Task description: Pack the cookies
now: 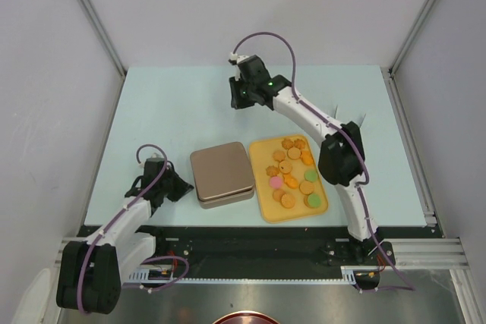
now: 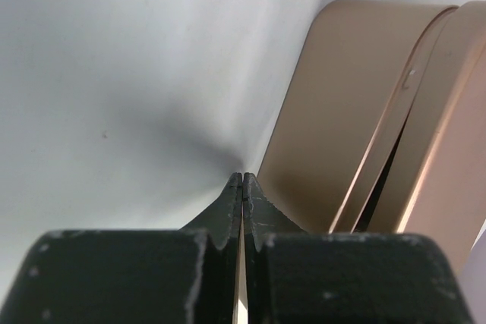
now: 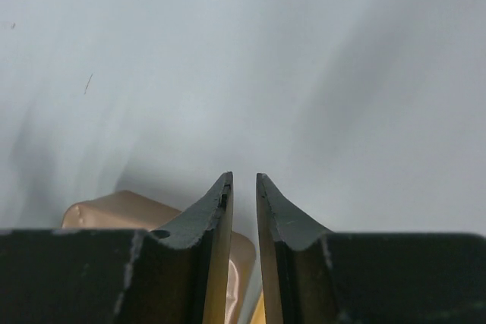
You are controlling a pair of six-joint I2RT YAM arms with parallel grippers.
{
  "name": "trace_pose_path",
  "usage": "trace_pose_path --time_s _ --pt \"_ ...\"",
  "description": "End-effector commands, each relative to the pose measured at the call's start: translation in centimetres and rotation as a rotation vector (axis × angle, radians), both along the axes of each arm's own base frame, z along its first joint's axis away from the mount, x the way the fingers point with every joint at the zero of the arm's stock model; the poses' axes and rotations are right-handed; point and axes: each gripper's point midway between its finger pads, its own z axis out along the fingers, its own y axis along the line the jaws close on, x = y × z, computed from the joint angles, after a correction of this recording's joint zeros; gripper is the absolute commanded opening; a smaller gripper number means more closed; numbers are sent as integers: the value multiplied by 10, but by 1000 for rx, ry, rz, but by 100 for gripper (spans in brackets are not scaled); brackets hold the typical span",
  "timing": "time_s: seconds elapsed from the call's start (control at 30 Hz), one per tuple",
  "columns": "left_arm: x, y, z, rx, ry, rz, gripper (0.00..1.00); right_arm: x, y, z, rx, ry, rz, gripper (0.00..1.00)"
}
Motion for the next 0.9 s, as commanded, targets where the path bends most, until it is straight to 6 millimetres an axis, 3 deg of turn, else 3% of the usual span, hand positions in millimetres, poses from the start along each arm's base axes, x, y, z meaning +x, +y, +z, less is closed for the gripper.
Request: trace_pose_path --time_s 0.0,0.3,0.57,0.7,0.87 --pt "3 -3 2 -26 -21 3 1 -18 17 -39 -71 102 88 23" --pt "2 -4 -1 -33 -17 4 0 -40 26 -79 -117 170 135 23" --pt "2 -6 -3 -49 -16 9 0 -71 29 -93 -135 196 173 23" --pt "2 -7 -4 -54 -15 6 1 -95 23 -111 -155 227 185 23" --pt "3 -7 -3 -56 -18 8 1 -108 19 -114 -149 229 179 23"
